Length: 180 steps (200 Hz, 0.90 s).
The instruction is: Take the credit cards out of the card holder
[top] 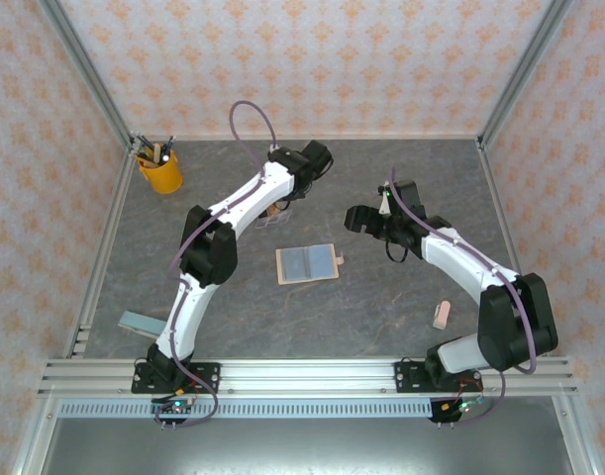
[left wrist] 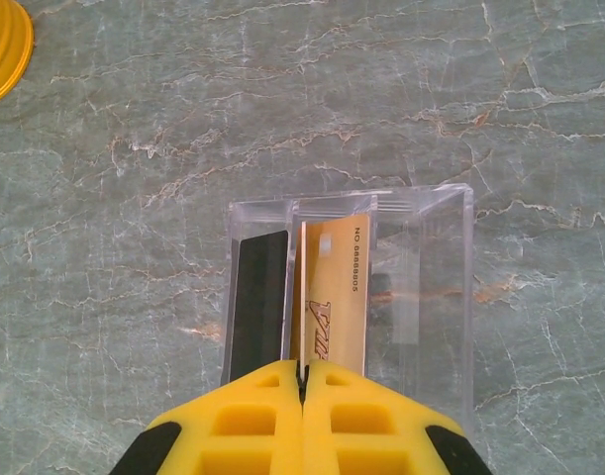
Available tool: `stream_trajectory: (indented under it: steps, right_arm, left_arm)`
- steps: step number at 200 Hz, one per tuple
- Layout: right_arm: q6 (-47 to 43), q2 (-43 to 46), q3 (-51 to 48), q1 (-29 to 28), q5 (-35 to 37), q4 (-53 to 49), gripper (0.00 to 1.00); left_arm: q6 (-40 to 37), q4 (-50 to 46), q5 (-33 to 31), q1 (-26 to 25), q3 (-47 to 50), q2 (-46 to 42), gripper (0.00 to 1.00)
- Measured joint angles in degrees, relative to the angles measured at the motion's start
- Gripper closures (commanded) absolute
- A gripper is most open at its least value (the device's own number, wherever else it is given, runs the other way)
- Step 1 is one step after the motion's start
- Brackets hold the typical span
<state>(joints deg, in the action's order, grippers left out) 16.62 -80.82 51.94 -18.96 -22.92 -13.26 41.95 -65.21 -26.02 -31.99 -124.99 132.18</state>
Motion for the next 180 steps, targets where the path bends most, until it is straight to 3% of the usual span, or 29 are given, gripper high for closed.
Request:
stream_trajectory:
  steps: [67, 118, 157, 180]
  right_arm:
    - [0.0, 0.0, 0.0, 0.0, 0.0, 0.0, 0.09]
    - [0.0, 0.0, 0.0, 0.0, -0.2, 0.0, 0.10]
    - [0.0, -0.3, 0.1, 0.0, -0.5, -0.1, 0.10]
    - [0.0, -0.8, 0.6, 0.0, -0.9, -0.5, 0.12]
  left_arm:
    - [0.0, 0.3, 1.0, 0.6, 0.0, 1.7, 0.97]
    - [-0.2, 0.7, 2.4, 1.6, 0.0, 3.1, 0.67]
    - [-0.5, 1.6, 3.3, 1.7, 0.3, 2.8, 0.52]
    - [-1.7, 4.6, 4.4, 1.7, 6.5, -2.2, 0.43]
